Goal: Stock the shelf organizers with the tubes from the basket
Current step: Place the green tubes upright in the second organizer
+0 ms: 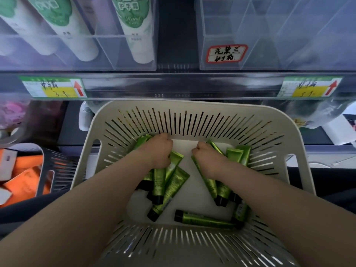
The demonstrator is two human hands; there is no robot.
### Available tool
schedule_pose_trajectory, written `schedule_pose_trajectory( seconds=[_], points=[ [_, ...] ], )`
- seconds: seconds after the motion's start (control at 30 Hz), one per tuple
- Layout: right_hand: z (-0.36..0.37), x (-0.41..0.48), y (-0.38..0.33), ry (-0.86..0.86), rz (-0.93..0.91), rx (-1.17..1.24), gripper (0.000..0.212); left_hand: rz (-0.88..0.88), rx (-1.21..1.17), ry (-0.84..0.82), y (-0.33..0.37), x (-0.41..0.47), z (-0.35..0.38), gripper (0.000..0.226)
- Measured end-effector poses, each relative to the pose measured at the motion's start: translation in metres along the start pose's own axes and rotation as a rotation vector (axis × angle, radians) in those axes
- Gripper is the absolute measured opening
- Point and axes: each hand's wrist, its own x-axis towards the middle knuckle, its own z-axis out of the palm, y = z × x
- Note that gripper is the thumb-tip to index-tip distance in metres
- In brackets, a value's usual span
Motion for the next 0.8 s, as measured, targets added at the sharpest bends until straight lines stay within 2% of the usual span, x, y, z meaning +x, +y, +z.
schedule_pose_trajectory(
  seconds=[0.1,0.27,0.47,0.63,0.73,0.8],
  points=[
    [-0.003,-0.002,0.000,0.023,0.041,0.034,0.034,-0.040,-0.049,-0.055,0.001,-0.003,-0.003,0.032],
    [-0.013,-0.011,0.000,0.041,0.113,0.126,0.044,-0.134,-0.172,-0.120,0.004,-0.011,-0.008,0.041],
    [-0.030,-0.031,-0.006,0.048,0.177,0.178,0.053,-0.142,-0.210,-0.220,0.005,-0.031,-0.023,0.042],
    [-0.034,-0.052,-0.008,0.135,0.178,0.172,0.044,-0.144,-0.224,-0.275,0.017,-0.053,-0.036,0.035],
    [-0.035,-0.065,-0.009,0.152,0.175,0.218,0.036,-0.164,-0.247,-0.285,0.029,-0.068,-0.039,0.015],
    [-0.035,-0.075,-0.011,0.156,0.170,0.252,0.035,-0.141,-0.161,-0.257,0.038,-0.078,-0.039,0.018]
  ],
)
